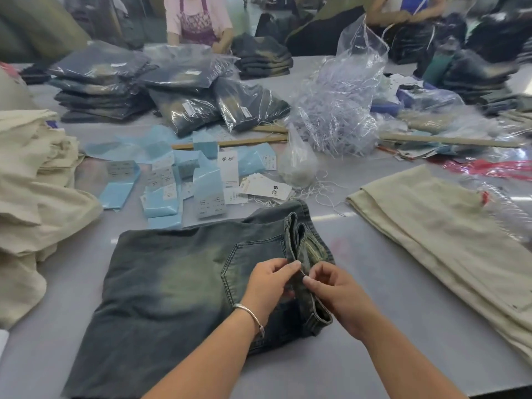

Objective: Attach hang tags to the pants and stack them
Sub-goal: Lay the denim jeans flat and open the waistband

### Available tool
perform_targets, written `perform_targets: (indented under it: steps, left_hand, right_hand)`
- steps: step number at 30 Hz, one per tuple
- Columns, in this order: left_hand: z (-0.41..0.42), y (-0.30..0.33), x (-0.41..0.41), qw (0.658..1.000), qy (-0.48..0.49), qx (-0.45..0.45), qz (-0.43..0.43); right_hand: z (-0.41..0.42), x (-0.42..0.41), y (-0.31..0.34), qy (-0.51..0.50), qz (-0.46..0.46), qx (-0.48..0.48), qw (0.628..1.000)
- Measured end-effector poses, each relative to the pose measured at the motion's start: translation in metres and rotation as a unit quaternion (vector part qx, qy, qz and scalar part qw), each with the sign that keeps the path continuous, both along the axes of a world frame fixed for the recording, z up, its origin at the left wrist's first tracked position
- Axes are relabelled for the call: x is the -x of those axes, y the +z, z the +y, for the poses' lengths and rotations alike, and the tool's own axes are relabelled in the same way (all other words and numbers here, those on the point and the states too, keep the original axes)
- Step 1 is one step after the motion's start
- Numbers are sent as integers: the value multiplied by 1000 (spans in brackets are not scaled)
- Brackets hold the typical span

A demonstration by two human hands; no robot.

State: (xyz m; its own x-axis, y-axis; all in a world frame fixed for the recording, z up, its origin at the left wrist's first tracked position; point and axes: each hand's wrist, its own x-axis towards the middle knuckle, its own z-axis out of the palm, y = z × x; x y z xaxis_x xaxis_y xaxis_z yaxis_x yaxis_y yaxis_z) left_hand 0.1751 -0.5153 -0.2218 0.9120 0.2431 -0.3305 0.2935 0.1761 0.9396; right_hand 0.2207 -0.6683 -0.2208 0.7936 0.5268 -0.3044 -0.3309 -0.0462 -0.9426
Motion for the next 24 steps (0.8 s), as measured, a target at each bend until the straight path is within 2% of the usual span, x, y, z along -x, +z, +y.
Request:
perform_targets:
  steps: [2,6,7,9,10,12,13,14,15,16,17,18,20,21,22,24]
  left_hand:
    - [-1,-1,0,998,-1,64,13]
    - [-2,-5,-1,996,22,87,18]
    - [0,-5,-1,994,36,103,17]
    - [3,-6,-1,989,51,136,13]
    - [4,-7,-1,988,49,148,11]
    - [3,-10,0,985,41,166,18]
    - [2,-12,0,984,38,174,28]
    - [0,-14,0,982,38,182,41]
    - [-1,-16,0,980,41,188,53]
    - [-1,-17,0,979,43,193,60]
    - [-2,-17,-1,978,44,196,60]
    - [-2,-16,-1,977,44,200,57]
    - [-3,-13,-1,978,40,198,49]
    - [-3,-11,-1,980,34,189,47]
    - [-4,-10,-1,983,27,176,46]
    - [-5,-8,-1,988,10,151,42]
  right_hand:
    - [-7,-5,-2,-51,85,-59,993]
    - [-25,-15,-17,-180,201,-165,949]
    - [-30,-17,-22,-211,208,-167,940]
    - [-39,-20,-29,-240,186,-98,948]
    - [-43,-21,-32,-240,150,-29,959]
    - [-51,-25,-34,-205,17,150,967]
    - [-53,-26,-32,-176,-80,262,946]
    - [-54,-27,-28,-137,-190,362,902]
    - [-53,-26,-21,-95,-297,409,857]
    - [-51,-25,-15,-55,-379,400,833]
    - [-49,-23,-8,-25,-420,356,835]
    - [-46,-21,-2,-10,-415,300,859]
    - [-35,-16,13,-9,-298,182,937]
    - [-29,-15,16,-15,-235,145,961]
    - [-22,-16,17,-15,-205,140,969]
    - [-11,-18,15,-1,-255,218,942]
